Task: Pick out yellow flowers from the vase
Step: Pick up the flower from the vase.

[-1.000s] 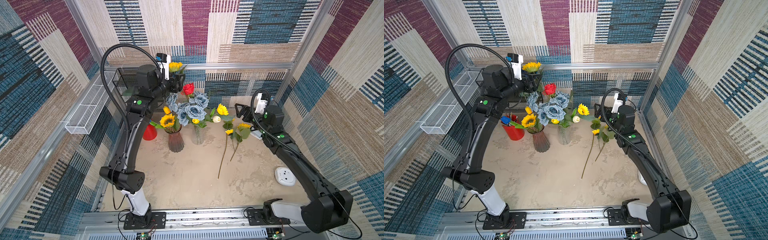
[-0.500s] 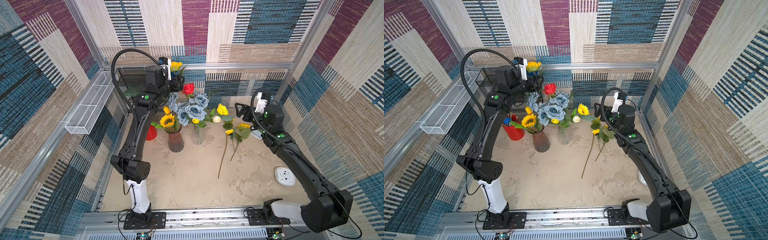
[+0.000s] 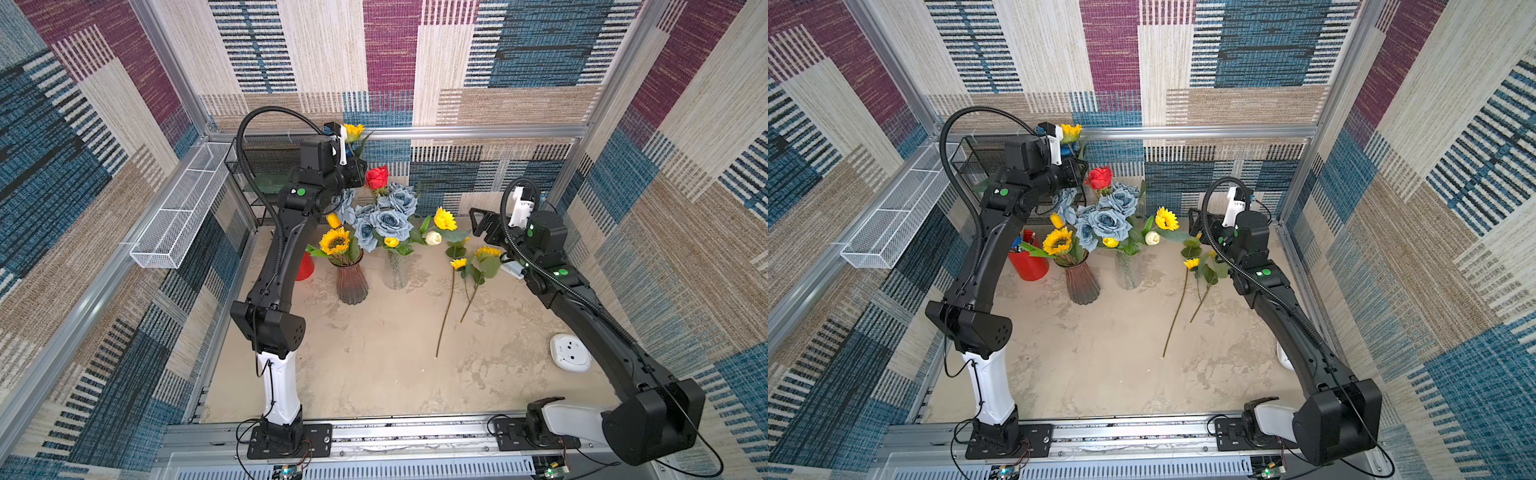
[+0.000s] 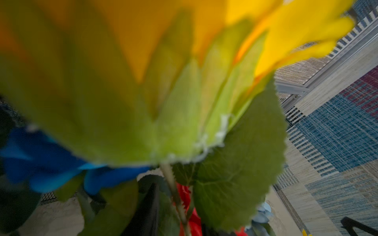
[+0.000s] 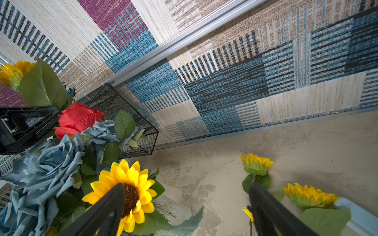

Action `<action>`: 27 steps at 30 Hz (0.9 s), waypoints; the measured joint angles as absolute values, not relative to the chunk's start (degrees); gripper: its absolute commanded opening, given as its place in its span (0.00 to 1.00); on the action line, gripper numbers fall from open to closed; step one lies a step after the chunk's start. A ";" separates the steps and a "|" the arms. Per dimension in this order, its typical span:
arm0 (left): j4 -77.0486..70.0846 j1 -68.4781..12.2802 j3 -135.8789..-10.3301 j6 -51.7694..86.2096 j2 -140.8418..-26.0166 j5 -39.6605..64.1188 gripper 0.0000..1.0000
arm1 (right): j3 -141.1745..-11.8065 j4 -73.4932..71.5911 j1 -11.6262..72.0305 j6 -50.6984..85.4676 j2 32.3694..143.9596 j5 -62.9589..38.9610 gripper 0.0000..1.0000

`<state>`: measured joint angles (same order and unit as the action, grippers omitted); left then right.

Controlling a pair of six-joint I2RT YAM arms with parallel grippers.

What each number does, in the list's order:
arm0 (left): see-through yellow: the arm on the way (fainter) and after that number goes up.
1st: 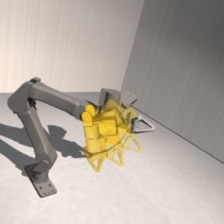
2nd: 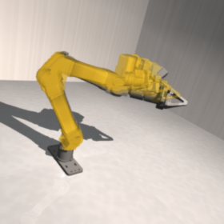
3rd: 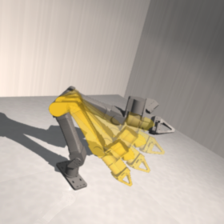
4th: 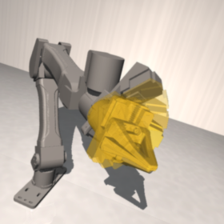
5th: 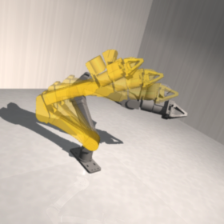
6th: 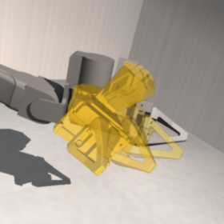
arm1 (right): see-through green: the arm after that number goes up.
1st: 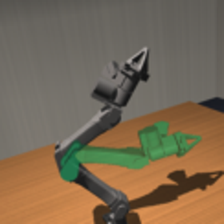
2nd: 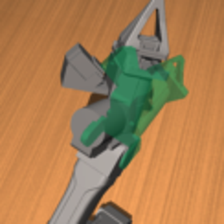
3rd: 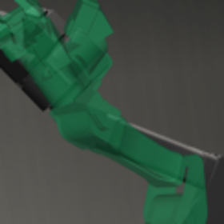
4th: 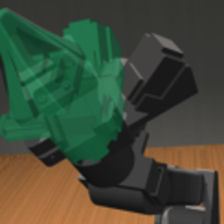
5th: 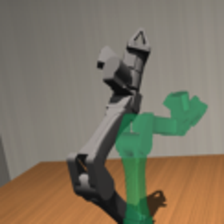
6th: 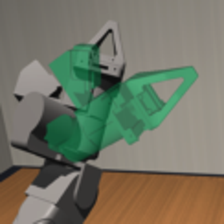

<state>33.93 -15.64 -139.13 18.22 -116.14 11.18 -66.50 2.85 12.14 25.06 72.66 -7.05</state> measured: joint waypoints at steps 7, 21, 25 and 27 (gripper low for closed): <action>33.65 -15.51 -140.55 19.25 -117.19 14.76 0.00 | -66.41 2.85 12.14 25.30 72.66 -7.05 0.96; 32.25 -15.42 -138.54 19.51 -110.59 16.78 0.00 | -66.00 2.66 12.14 25.47 72.40 -7.07 0.96; 32.23 -15.40 -138.63 19.03 -108.77 16.62 0.00 | -66.00 2.61 12.16 25.47 72.38 -7.07 0.96; 32.21 -15.40 -138.43 18.33 -107.39 16.58 0.00 | -66.00 2.57 12.16 25.47 72.38 -7.07 0.96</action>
